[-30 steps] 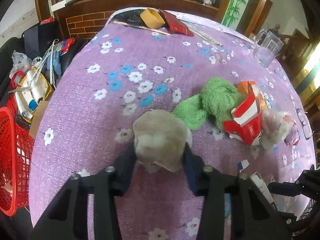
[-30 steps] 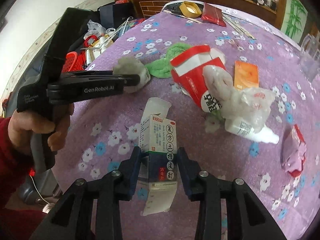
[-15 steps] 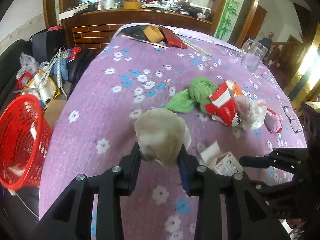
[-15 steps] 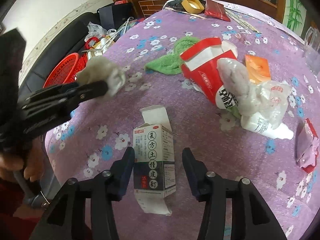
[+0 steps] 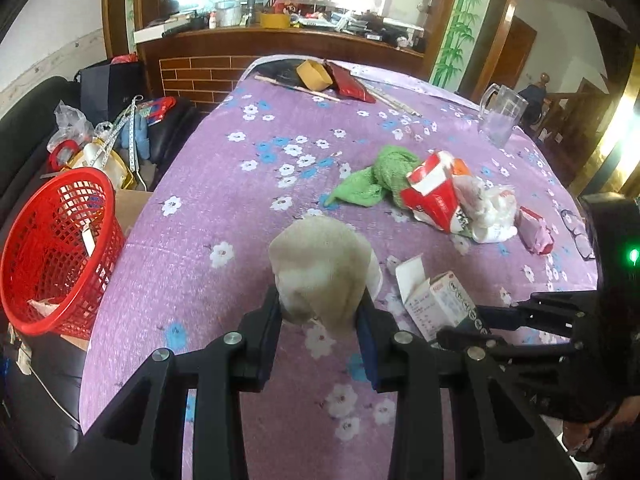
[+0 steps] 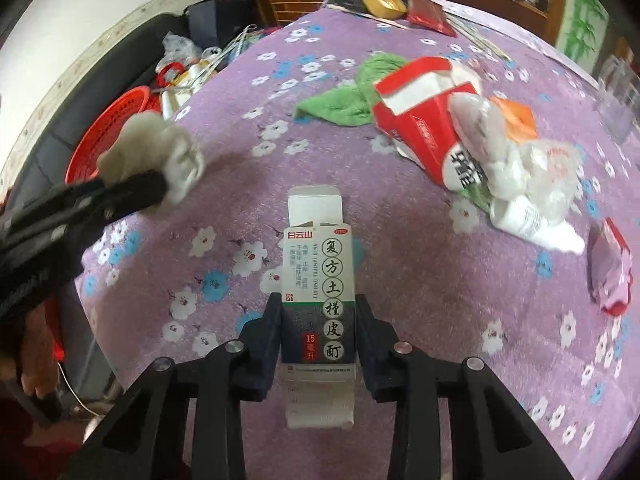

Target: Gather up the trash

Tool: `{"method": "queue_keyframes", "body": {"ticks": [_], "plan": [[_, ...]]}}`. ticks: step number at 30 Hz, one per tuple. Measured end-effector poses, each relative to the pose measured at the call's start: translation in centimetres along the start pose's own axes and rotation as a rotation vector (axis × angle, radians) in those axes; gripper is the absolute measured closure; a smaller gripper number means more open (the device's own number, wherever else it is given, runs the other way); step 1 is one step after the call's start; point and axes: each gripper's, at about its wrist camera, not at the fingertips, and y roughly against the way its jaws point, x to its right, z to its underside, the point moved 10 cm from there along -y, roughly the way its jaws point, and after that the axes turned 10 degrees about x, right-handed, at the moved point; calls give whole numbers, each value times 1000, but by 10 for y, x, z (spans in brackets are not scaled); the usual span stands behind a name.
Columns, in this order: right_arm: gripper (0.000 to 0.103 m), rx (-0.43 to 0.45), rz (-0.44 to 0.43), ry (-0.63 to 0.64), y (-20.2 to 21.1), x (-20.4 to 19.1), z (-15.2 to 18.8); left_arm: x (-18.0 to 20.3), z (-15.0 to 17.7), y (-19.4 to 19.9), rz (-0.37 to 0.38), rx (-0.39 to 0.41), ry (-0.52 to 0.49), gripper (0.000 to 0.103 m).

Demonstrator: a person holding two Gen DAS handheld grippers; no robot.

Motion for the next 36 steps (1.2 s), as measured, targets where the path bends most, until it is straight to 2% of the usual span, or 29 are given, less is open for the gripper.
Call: {"method": "queue_keyframes", "body": {"ticks": [4,9,16,25,36], "plan": [[66,57,-3,-42,20,1,-3,9,1,11,-17,32,-19,69],[66,143,54,-65,52,7,-3,20,-8,23,-22,75,-43,69],[66,255,94,-85,93,16,-2,47,-16,27,2,100,-88,69],[66,314,160,-169,128,57,5,92,-23,20,62,101,-146,69],[66,324,207,-245,149,97,23,134,-21,13,113,90,-187,69]]}}
